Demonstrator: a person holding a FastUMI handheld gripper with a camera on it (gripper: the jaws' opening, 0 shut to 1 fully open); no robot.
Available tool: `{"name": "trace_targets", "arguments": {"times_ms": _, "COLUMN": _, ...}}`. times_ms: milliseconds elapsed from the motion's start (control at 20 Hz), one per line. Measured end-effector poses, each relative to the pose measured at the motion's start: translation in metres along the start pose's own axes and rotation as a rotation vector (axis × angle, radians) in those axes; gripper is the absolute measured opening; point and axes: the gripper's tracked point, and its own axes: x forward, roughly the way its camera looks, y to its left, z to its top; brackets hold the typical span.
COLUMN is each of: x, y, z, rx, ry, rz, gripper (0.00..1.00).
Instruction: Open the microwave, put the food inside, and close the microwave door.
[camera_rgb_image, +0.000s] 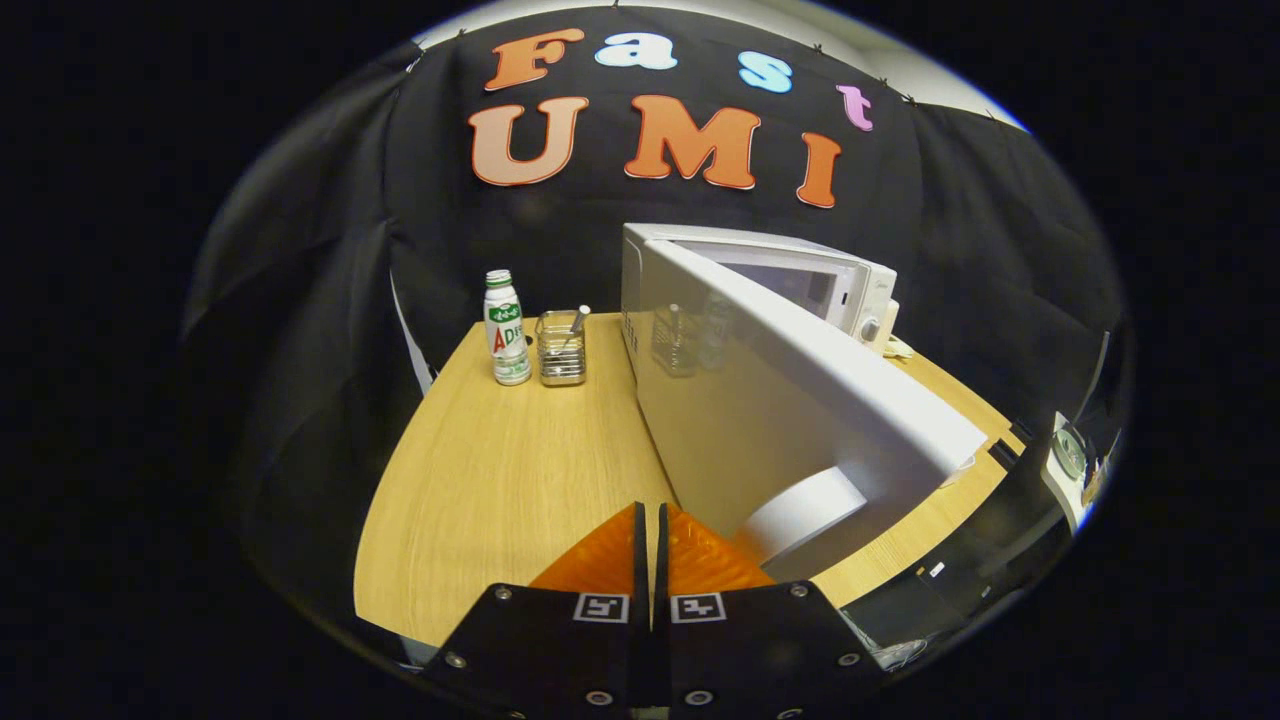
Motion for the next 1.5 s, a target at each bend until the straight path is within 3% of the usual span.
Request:
{"name": "trace_targets", "arguments": {"times_ms": 200, "x": 0.008, "y": -0.040, "z": 0.007, "rx": -0.038, "ry": -0.035, "rz": -0.080, "gripper": 0.01}}
{"name": "trace_targets", "arguments": {"times_ms": 450, "x": 0.049, "y": -0.086, "z": 0.023, "rx": 0.058, "ry": -0.015, "rz": -0.092, "gripper": 0.01}}
{"name": "trace_targets", "arguments": {"times_ms": 900, "x": 0.121, "y": -0.166, "z": 0.072, "rx": 0.096, "ry": -0.079, "rz": -0.192, "gripper": 0.01}}
{"name": "trace_targets", "arguments": {"times_ms": 1500, "x": 0.211, "y": -0.217, "z": 0.114, "rx": 0.079, "ry": -0.080, "rz": -0.083, "gripper": 0.01}}
